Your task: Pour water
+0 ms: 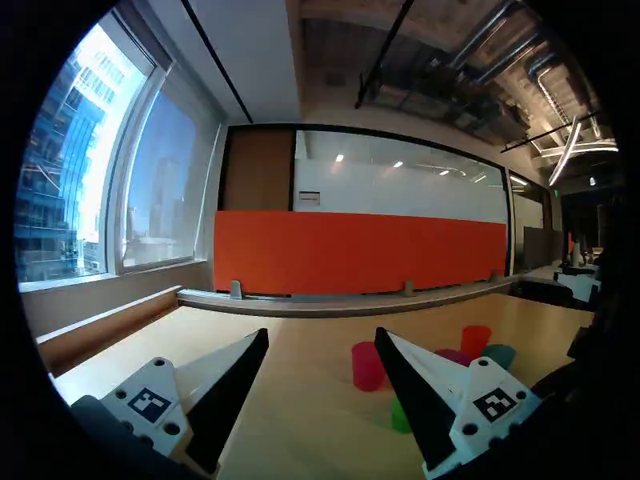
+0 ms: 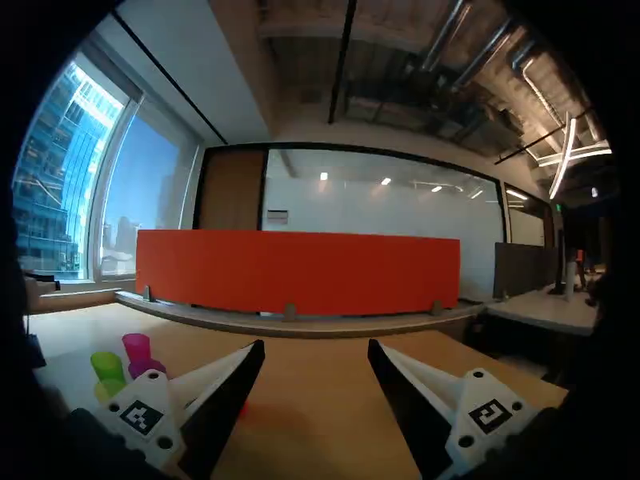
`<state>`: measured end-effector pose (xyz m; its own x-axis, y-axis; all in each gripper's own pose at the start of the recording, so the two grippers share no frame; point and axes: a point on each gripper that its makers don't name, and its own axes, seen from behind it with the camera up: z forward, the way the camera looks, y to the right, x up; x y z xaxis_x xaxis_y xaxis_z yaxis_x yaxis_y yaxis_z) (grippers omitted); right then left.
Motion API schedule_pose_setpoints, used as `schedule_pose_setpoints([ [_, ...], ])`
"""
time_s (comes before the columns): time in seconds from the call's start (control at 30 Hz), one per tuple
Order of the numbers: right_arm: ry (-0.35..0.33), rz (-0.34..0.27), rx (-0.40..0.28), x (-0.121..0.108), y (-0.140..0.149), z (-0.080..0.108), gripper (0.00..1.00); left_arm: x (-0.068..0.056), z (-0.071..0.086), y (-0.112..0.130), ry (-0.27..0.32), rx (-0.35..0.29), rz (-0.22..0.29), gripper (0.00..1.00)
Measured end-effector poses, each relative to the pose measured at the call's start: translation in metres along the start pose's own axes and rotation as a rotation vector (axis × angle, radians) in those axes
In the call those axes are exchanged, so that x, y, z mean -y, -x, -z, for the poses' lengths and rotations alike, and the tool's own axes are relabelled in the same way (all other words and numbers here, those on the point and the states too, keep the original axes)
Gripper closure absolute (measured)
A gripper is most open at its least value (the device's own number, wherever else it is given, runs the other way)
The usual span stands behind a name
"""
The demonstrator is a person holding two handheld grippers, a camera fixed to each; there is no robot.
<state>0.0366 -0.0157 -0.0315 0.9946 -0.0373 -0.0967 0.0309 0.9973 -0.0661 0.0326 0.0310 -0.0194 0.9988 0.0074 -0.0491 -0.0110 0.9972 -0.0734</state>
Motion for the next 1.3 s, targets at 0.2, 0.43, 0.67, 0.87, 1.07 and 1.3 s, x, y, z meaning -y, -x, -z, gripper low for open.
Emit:
schedule_pose_setpoints([
  [0.2, 0.004, 0.005, 0.019, -0.002, 0.006, 0.004, 0.00, 0.000, 0.000, -0.002, -0.018, -0.007, -0.007, 0.01],
  [0.43, 0.009, -0.023, 0.031, -0.006, 0.006, 0.000, 0.00, 0.007, -0.002, 0.005, -0.049, -0.004, -0.025, 0.01],
  [0.67, -0.010, -0.057, 0.030, -0.005, -0.001, -0.002, 0.00, 0.017, -0.001, 0.019, -0.084, 0.001, -0.033, 0.01],
  [0.87, 0.003, -0.065, 0.045, -0.011, 0.001, -0.004, 0.00, 0.020, -0.002, 0.032, -0.097, 0.005, -0.043, 0.01],
  [1.07, 0.006, -0.072, 0.061, -0.012, 0.005, -0.003, 0.01, 0.024, -0.005, 0.044, -0.102, 0.015, -0.045, 0.01],
  [1.3, 0.012, -0.069, 0.076, -0.012, 0.007, -0.003, 0.01, 0.025, -0.009, 0.053, -0.099, 0.022, -0.051, 0.01],
])
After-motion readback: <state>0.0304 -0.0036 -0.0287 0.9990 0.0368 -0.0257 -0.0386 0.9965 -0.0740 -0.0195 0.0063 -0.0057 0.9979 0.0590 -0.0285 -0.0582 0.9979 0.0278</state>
